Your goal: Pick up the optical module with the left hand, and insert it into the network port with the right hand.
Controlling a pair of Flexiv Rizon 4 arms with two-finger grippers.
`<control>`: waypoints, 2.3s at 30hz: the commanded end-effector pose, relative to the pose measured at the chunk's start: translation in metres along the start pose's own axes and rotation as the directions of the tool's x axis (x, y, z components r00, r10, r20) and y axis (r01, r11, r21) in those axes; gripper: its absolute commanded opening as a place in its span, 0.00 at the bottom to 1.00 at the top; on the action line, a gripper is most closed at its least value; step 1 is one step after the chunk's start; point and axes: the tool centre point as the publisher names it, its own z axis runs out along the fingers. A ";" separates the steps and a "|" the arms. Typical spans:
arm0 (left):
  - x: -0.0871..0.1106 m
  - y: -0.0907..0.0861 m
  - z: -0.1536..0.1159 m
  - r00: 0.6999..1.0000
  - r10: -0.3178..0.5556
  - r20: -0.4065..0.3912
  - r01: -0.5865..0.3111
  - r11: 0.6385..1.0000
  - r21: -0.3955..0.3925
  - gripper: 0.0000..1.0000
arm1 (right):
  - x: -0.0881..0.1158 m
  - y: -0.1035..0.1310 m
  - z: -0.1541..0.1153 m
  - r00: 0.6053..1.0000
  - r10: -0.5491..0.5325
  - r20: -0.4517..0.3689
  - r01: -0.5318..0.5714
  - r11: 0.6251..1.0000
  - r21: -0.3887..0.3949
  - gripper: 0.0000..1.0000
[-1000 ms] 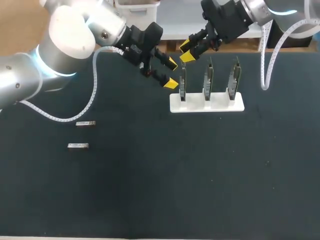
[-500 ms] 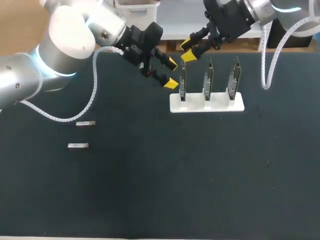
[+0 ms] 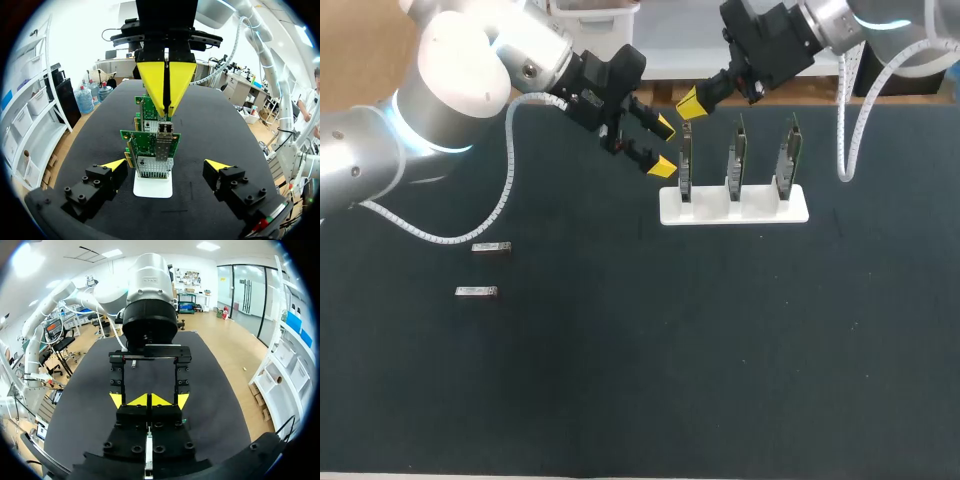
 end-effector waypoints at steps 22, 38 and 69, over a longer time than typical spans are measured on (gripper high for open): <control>-0.001 0.001 0.000 1.000 -0.002 -0.004 0.002 1.000 0.002 1.00 | 0.017 -0.010 0.010 0.998 0.035 -0.052 -0.035 0.999 -0.012 0.00; -0.001 0.001 0.000 1.000 -0.002 -0.004 0.002 1.000 0.002 1.00 | 0.031 -0.007 0.015 0.995 0.064 -0.076 -0.065 0.998 -0.010 0.00; -0.001 0.001 0.000 1.000 -0.002 -0.004 0.002 1.000 0.002 1.00 | 0.008 -0.003 -0.011 0.992 0.092 0.082 -0.090 0.996 -0.027 0.00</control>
